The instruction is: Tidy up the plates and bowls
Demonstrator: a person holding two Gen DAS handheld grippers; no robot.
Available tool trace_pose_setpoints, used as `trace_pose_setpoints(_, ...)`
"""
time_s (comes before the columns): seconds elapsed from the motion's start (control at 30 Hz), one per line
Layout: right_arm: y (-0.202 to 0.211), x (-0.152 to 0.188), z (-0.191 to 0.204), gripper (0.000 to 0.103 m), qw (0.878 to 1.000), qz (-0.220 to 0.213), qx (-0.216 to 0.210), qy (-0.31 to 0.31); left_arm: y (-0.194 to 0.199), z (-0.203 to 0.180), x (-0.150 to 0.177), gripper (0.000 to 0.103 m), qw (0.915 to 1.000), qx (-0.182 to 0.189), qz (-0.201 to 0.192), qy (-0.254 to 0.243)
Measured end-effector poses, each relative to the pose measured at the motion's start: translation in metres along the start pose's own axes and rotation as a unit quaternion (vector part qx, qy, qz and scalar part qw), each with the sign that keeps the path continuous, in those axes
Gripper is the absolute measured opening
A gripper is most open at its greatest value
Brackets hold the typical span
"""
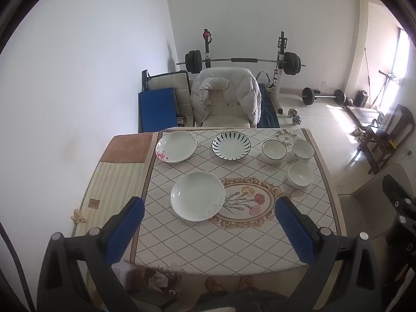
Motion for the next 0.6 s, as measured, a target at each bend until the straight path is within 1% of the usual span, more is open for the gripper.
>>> trace_pose_setpoints(0.3,0.0035,0.0019,-0.0042,0.103,1.000,0.008,-0.004,0.002,0.0030,-0.0048,0.0005,0.103,1.0000,-0.001,0.003,0.000)
trace_pose_setpoints(0.33,0.0043,0.0020,-0.0049,0.103,1.000,0.009,-0.005,0.003,0.0006,-0.0017,0.0079,0.103,1.0000,0.000,0.003,0.001)
trace_pose_setpoints(0.43,-0.0003,0.0070,-0.0002,0.103,1.000,0.015,-0.007,0.004,0.0014,-0.0034,0.0095,0.103,1.0000,0.000,0.004,0.000)
trace_pose_setpoints(0.6,0.0017,0.0059,-0.0003,0.103,1.000,0.016,-0.006,0.005,-0.0013,-0.0002,0.0060,0.103,1.0000,0.003,0.007,0.004)
Point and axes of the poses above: each gripper's, at about its wrist camera, not at the fingertips, and y roughly against the way its jaws point, z to its left, x to its underside, the point moved 5 cm from there along -y, roughly the way its jaws point, and after that the axes turned 15 degrees about -x, right-handed, at the moved point
